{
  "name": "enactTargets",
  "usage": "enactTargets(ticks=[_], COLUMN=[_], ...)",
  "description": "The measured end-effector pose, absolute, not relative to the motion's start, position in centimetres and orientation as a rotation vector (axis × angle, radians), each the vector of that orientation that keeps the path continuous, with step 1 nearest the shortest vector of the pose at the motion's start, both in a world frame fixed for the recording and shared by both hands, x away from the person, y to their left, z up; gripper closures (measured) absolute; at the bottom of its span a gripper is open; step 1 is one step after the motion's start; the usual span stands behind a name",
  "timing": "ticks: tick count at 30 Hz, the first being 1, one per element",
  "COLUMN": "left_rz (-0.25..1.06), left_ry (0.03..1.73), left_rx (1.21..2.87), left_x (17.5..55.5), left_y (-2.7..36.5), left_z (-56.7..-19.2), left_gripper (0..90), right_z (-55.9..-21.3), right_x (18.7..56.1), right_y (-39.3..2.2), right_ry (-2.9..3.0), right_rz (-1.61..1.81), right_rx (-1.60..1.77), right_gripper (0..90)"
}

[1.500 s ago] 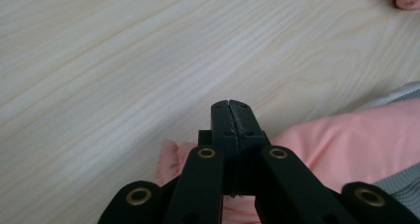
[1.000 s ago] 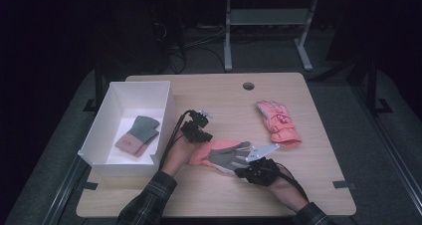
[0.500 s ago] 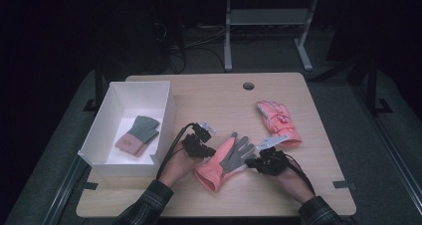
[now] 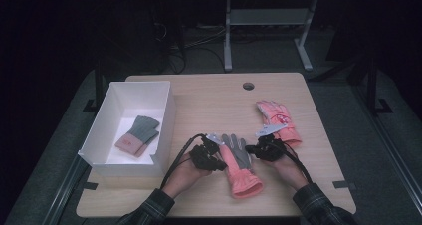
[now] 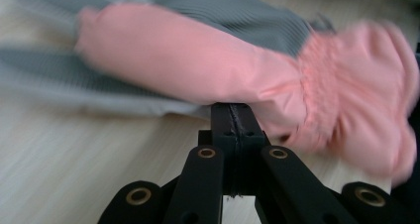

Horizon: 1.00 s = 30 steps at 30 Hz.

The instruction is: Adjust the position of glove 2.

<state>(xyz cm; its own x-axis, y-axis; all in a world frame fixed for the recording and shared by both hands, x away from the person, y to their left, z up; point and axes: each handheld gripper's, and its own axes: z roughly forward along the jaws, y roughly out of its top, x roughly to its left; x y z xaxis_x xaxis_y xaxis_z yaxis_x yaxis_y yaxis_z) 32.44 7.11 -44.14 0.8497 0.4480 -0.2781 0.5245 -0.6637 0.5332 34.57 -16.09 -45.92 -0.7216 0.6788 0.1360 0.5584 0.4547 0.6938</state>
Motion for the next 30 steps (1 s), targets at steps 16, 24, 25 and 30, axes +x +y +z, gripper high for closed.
enactTargets(ticks=[16, 24, 25, 30], left_rz=[-0.114, -0.027, -0.023, 0.035], left_ry=[0.669, 0.656, 0.645, 0.622], left_rx=[2.364, 2.356, 2.366, 2.349], left_x=[32.1, 30.7, 30.6, 29.6], left_y=[7.2, 9.6, 9.8, 10.7], left_z=[-44.3, -43.8, -43.9, -44.4], left_gripper=[83.2, 60.5, 57.3, 42.4], right_z=[-44.9, -42.7, -42.5, -41.3], right_x=[35.6, 35.4, 35.5, 36.3], right_y=[-16.7, -17.9, -18.1, -20.2], right_ry=[2.507, 2.52, 2.516, 2.417], right_rz=[1.126, 1.113, 1.102, 1.11], right_rx=[1.12, 1.127, 1.132, 1.229], right_gripper=[81.9, 63.7, 61.9, 57.8])
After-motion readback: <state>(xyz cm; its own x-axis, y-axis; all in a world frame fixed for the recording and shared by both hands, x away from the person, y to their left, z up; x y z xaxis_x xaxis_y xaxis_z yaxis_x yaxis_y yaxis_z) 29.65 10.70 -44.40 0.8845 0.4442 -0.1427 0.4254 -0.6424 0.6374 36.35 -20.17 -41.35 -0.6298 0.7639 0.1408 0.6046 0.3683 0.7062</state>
